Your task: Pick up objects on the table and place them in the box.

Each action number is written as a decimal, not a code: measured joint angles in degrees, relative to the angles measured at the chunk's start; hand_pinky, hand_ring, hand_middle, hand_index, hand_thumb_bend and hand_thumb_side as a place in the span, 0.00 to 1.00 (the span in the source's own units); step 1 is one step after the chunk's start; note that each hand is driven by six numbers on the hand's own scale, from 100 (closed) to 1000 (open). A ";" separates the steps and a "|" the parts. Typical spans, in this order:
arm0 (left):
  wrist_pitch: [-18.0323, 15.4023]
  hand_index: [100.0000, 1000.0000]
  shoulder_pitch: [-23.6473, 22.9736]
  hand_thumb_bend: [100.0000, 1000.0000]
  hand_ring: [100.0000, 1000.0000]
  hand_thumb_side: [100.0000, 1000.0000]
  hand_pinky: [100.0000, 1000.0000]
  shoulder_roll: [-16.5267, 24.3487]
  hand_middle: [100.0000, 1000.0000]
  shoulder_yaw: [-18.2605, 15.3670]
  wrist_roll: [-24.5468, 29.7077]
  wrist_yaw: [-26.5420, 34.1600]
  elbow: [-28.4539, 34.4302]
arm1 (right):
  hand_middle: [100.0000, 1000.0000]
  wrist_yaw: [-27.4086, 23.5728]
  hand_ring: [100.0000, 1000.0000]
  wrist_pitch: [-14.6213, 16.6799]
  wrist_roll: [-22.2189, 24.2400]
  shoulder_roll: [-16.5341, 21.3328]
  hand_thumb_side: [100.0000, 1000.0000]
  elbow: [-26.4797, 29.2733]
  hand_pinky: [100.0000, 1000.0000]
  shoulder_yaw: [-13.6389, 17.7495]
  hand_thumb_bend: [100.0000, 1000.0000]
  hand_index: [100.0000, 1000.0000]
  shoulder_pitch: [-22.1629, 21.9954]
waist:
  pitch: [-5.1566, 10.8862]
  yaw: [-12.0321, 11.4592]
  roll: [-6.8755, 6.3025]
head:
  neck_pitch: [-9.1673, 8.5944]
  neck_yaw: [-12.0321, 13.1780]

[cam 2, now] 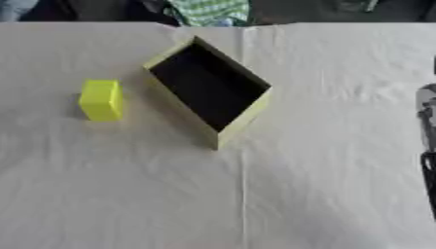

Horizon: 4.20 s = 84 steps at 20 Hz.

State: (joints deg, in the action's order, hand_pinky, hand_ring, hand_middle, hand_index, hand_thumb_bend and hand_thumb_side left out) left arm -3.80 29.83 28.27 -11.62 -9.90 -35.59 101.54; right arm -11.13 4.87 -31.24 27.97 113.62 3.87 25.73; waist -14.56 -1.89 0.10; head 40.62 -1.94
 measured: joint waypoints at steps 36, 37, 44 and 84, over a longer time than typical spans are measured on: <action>-17.57 0.99 23.44 0.67 0.99 0.84 1.00 1.37 0.93 12.27 52.01 -16.88 -44.53 | 0.44 -0.83 0.71 -0.64 1.77 -1.17 0.63 0.00 0.71 -1.11 0.00 0.79 1.29 | 0.00 2.23 -0.67 | -0.97 3.12; -17.56 0.98 23.62 0.67 0.99 0.84 1.00 0.96 0.93 12.48 52.02 -17.44 -44.82 | 0.44 -0.88 0.71 -0.65 1.78 -1.24 0.62 0.00 0.71 -1.11 0.00 0.79 1.30 | 0.00 2.24 -0.67 | -0.97 3.23; -17.62 0.99 24.61 0.70 0.99 0.83 1.00 -1.31 0.95 13.92 51.96 -20.60 -47.12 | 0.44 -1.08 0.71 -0.86 1.98 -1.57 0.63 0.00 0.71 -1.12 0.00 0.79 1.48 | -0.02 2.58 -0.67 | -0.88 4.05; -18.11 0.69 24.95 0.00 0.81 0.61 0.88 -4.51 0.71 16.82 51.46 -30.59 -39.32 | 0.44 -1.54 0.71 -1.06 2.31 -2.17 0.64 0.00 0.71 -1.43 0.00 0.79 1.81 | -0.11 2.59 -0.71 | -0.90 3.41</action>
State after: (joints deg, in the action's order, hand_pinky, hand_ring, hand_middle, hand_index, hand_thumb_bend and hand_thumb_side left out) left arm -21.92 54.79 23.76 5.20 41.56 -66.18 62.22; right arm -12.67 3.82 -28.93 25.80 113.62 2.44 27.54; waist -14.67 0.70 -0.61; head 39.72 1.47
